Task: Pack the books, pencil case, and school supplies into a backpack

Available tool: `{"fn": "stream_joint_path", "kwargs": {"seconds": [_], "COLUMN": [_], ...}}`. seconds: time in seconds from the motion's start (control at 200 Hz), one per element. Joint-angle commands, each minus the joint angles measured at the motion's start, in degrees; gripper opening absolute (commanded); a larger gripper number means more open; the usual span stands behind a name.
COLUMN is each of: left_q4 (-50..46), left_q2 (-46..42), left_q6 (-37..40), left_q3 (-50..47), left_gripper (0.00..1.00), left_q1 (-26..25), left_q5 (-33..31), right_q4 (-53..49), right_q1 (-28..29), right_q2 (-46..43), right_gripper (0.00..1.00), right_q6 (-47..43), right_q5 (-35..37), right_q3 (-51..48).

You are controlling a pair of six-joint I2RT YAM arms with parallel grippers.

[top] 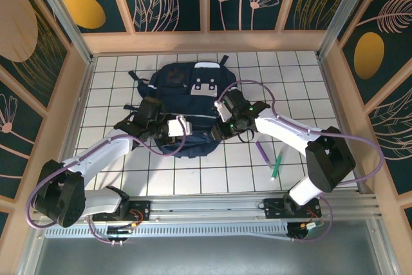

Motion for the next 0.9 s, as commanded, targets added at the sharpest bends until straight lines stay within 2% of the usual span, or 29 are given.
{"fn": "stream_joint_path", "kwargs": {"seconds": [0.0, 0.14, 0.315, 0.375, 0.505, 0.686, 0.741, 0.856, 0.896], "left_q4": [-0.6, 0.6, 0.7, 0.8, 1.3, 1.7, 1.7, 0.7, 0.0], "left_q2": [-1.5, -1.3, -1.4, -1.5, -1.6, -1.5, -1.4, -1.5, -1.6], "left_q6": [-0.4, -1.3, -1.6, -1.7, -2.0, -2.3, -2.3, -1.7, -1.2], "left_q3": [-0.6, -0.6, -0.7, -0.8, -1.0, -1.1, -1.2, -0.8, -0.7], "left_gripper": [0.0, 0.0, 0.0, 0.0, 0.0, 0.0, 0.0, 0.0, 0.0], "left_q1": [0.3, 0.3, 0.3, 0.3, 0.2, 0.3, 0.3, 0.3, 0.3], "left_q5": [3.3, 4.5, 4.6, 4.5, 4.7, 5.2, 5.2, 4.5, 4.8], "right_q4": [2.6, 5.7, 5.9, 5.8, 6.3, 8.8, 10.2, 11.0, 10.8], "right_q1": [1.8, 2.0, 2.5, 3.2, 5.1, 7.0, 7.1, 7.0, 6.8], "right_q2": [-1.8, -0.7, 1.6, 2.7, 4.9, 6.0, 5.8, 4.3, 3.7], "right_gripper": [0.44, 0.46, 0.46, 0.44, 0.31, 0.31, 0.23, 0.01, 0.0], "right_q6": [-0.2, 2.4, 4.5, 5.2, 7.6, 11.7, 12.5, 12.3, 11.6], "right_q5": [-8.1, -9.7, -5.9, -4.7, -4.4, -2.1, -2.2, -1.0, -0.4], "right_q3": [-0.4, -1.2, -0.3, 0.2, 1.1, 1.2, 0.6, 0.0, 0.0]}}
